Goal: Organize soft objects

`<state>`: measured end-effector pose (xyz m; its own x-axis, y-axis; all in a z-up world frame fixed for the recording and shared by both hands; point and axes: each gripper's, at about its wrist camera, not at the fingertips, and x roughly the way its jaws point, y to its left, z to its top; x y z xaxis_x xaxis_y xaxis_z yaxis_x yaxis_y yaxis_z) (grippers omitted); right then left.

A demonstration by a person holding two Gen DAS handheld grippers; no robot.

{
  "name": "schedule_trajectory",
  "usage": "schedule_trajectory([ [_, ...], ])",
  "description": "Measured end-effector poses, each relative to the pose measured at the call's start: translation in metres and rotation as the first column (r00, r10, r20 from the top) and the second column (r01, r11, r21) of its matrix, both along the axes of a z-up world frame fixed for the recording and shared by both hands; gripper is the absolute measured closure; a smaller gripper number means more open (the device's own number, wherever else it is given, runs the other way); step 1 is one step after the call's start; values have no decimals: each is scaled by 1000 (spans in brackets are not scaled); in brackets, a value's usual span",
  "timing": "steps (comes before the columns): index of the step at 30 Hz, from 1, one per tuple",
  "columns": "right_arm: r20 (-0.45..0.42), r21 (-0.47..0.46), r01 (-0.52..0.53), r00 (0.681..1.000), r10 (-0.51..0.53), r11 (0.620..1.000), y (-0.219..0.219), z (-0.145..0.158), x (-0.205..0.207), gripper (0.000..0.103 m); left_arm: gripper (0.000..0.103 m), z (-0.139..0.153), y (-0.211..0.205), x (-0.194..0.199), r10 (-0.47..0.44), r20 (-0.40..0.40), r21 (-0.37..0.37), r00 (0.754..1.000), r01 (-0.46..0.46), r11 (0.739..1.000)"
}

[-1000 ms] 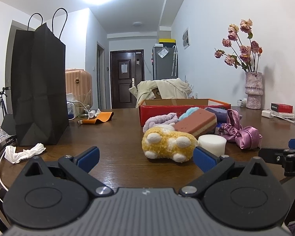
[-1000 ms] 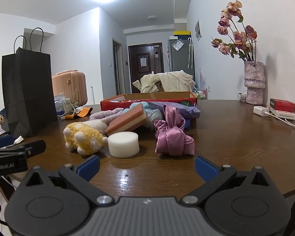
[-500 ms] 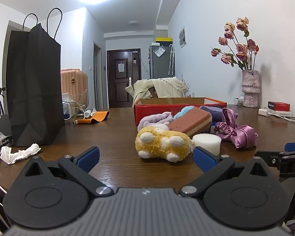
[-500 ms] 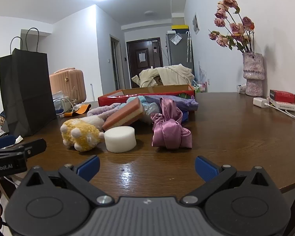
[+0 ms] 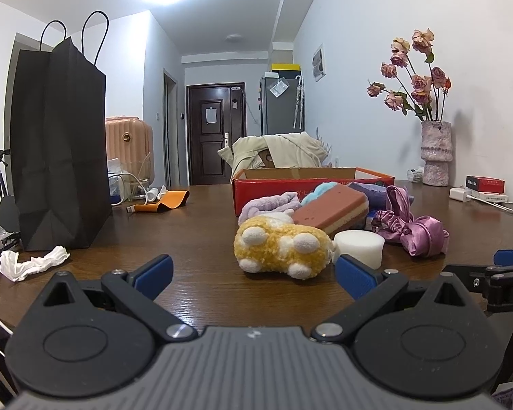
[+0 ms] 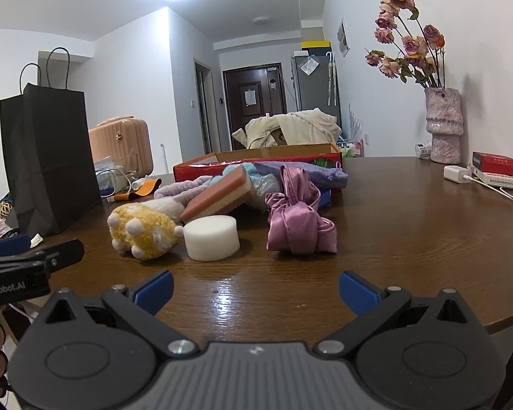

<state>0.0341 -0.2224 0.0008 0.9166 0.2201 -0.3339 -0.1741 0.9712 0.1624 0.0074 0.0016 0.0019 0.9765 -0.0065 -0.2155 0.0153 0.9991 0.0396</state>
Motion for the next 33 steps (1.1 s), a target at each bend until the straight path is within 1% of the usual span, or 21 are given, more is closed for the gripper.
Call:
schedule_trajectory([
  [10,10,-11,-14,1000,14,1000,4,0,0,0,0,-1,3,2,16,-7,-7,1000,-16,1000],
  [23,16,-22,-9,1000,9,1000,5,0,2,0,0,-1,1,2,14,-5,-5,1000,-14,1000],
  [25,31,-29,-11,999,11,1000,6,0,2,0,0,-2,2,4,7,-16,-5,1000,-7,1000],
  [27,71,-47,-18,997,21,999,5,2,3,0,0,-1,2,13,-15,-56,1,998,15,1000],
  [28,94,-56,-14,995,19,998,5,4,4,0,0,0,4,17,-39,-61,1,997,39,999],
  [29,116,-58,-13,993,20,998,5,7,6,0,0,3,7,21,-56,-48,7,997,56,998],
  [31,155,-44,-52,986,58,998,6,12,13,0,0,9,13,31,-32,-23,1,999,32,999],
  [33,122,-36,-111,986,115,993,11,16,27,0,0,16,21,46,-13,-39,-28,999,12,1000],
])
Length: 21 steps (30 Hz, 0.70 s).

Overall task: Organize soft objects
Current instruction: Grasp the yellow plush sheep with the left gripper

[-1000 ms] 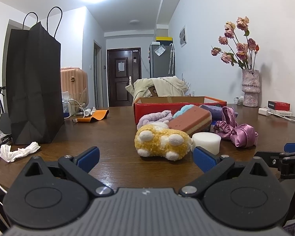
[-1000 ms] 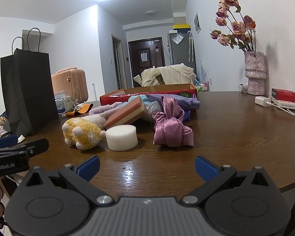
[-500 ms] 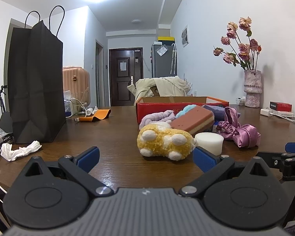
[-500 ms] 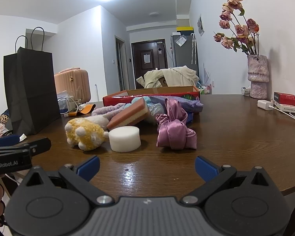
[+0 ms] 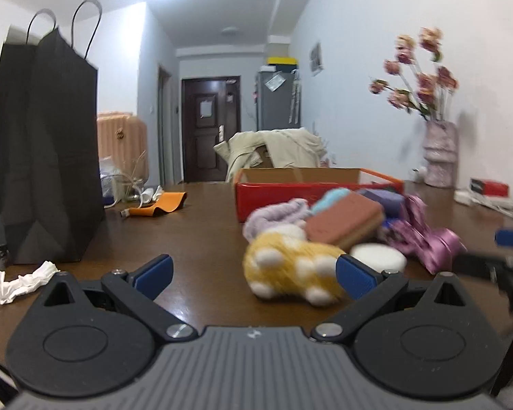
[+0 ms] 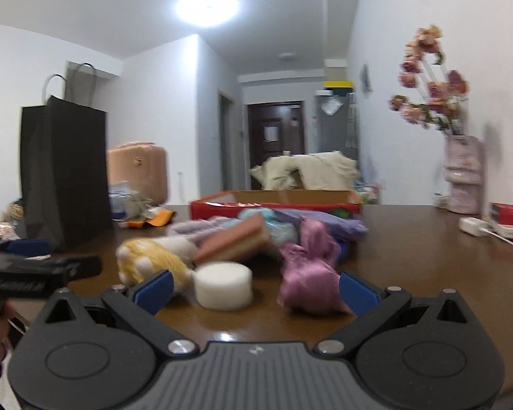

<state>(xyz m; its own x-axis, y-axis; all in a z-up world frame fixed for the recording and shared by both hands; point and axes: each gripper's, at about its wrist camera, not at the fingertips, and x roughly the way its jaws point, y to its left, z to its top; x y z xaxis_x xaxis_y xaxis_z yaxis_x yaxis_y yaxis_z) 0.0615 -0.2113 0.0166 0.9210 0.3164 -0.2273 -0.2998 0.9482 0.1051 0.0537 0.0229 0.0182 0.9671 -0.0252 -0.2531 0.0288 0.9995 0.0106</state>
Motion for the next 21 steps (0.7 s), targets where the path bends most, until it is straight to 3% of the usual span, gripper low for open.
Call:
schedule_trajectory([
  [3,-75,38,-80,994,83,996,11,6,21,1,0,9,11,24,21,-47,-59,999,-24,998],
  [4,-91,55,-104,990,109,993,14,8,27,7,0,11,15,30,4,-54,-91,999,-9,996],
  [7,-140,93,-178,972,190,980,28,13,43,43,5,18,24,50,-48,-82,-155,995,35,987],
  [8,-153,98,-205,964,218,974,35,14,47,50,11,20,26,58,-67,-88,-170,994,51,984],
  [11,-201,103,-254,942,270,962,50,10,60,51,29,21,31,85,-129,-121,-189,984,105,976],
  [13,-222,126,-248,937,271,960,58,7,70,51,42,18,33,107,-146,-184,-197,972,109,974],
  [15,-251,163,-233,930,268,959,62,4,83,51,47,9,39,130,-198,-256,-244,946,135,960],
  [19,-320,294,-183,906,277,938,46,-5,105,51,53,-8,63,150,-362,-315,-455,877,195,869],
  [21,-336,324,-183,895,294,928,45,-9,112,51,53,-9,70,151,-373,-332,-494,866,177,851],
])
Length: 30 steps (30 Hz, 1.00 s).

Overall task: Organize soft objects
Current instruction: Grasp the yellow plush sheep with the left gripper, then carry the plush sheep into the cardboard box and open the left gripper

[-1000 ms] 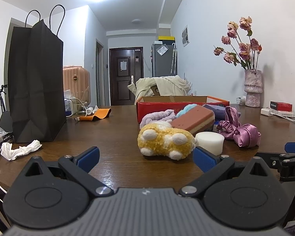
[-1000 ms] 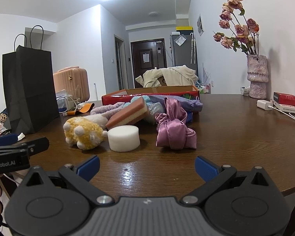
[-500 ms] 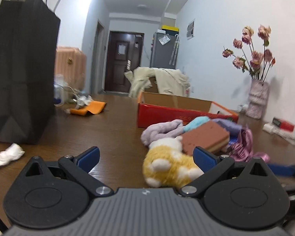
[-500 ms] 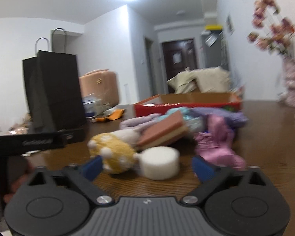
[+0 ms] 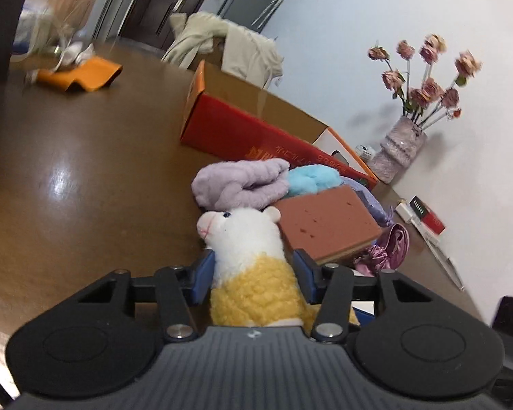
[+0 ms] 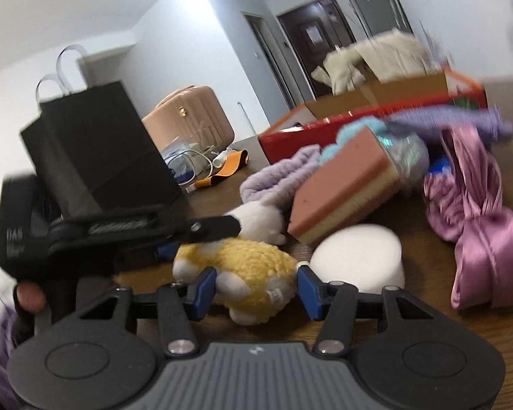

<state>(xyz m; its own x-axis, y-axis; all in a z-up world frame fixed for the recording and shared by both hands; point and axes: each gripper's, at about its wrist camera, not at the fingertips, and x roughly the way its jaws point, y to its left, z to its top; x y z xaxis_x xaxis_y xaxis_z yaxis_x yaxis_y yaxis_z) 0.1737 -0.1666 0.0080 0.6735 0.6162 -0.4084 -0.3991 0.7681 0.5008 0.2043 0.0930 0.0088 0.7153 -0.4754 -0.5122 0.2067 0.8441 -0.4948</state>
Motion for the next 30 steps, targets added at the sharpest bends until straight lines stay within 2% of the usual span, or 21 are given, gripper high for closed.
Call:
schedule_trajectory([
  [3,3,-21,-23,1000,23,1000,5,0,6,51,54,1,4,-1,6,-1,1,1000,-6,1000],
  [5,9,-22,-35,999,35,999,6,3,8,54,55,6,5,-3,17,7,0,1000,-17,1000],
  [8,60,-30,-59,996,60,998,10,21,9,55,55,28,3,-10,37,54,9,998,-38,999],
  [11,99,8,-58,993,57,998,4,49,25,55,55,59,5,2,48,113,-12,992,-47,999],
  [15,109,52,-27,994,22,998,-9,87,79,55,55,101,-3,59,50,152,-43,987,-44,998],
  [18,116,22,2,993,-5,1000,-16,108,130,55,56,122,-14,119,47,162,-60,986,-38,997],
  [20,84,0,22,996,-22,1000,-17,111,170,55,58,122,-20,162,51,135,-53,990,-44,998],
  [23,-47,19,44,998,-43,999,-20,95,231,55,60,107,-30,212,71,71,-8,995,-70,997],
  [26,-127,4,46,991,-46,999,-17,77,267,55,60,83,-37,242,89,9,45,996,-89,995],
  [30,-167,-3,42,985,-42,999,-9,60,289,55,59,65,-32,257,107,-27,75,994,-105,992],
])
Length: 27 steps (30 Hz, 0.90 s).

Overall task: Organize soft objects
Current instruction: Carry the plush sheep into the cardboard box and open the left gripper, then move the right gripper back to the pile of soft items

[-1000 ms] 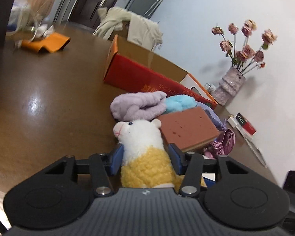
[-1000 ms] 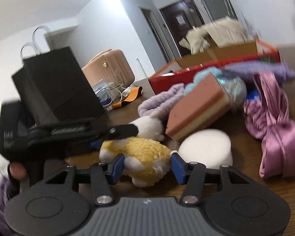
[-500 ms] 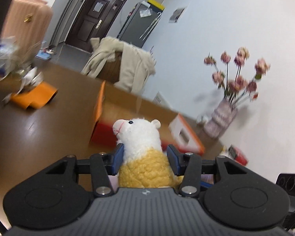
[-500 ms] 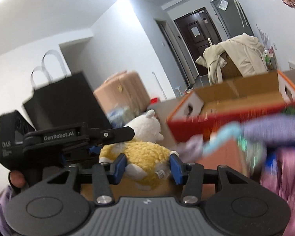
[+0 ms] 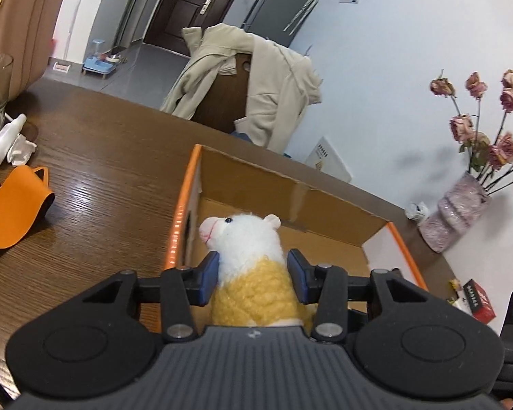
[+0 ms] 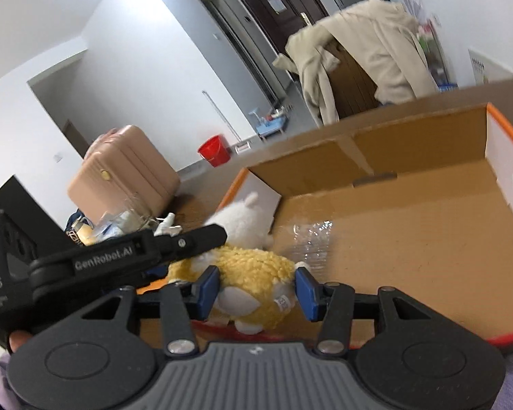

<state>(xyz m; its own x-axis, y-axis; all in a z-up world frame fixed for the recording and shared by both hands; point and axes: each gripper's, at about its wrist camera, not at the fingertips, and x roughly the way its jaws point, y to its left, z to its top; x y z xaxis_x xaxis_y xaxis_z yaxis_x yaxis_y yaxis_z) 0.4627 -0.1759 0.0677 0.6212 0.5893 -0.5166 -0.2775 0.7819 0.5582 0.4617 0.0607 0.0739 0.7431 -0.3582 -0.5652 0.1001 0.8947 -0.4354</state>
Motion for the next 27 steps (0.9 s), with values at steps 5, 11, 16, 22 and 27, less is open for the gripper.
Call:
schedule_trajectory([
  [5,-43,-78,-38,998,35,996,17,-13,3,55,59,-8,-3,2,-25,-11,82,1000,26,996],
  [11,75,-92,-9,997,16,996,2,25,-29,49,53,19,6,-28,-13,57,100,998,8,995],
  [16,231,-121,73,972,-43,990,-35,80,-84,41,37,63,9,-78,-11,171,160,985,-16,987],
  [22,377,-197,201,919,-115,960,-73,112,-168,23,5,93,1,-164,-45,340,268,939,-51,962],
  [27,484,-271,322,860,-161,907,-80,95,-244,16,0,80,-10,-235,-93,412,323,907,-50,945],
])
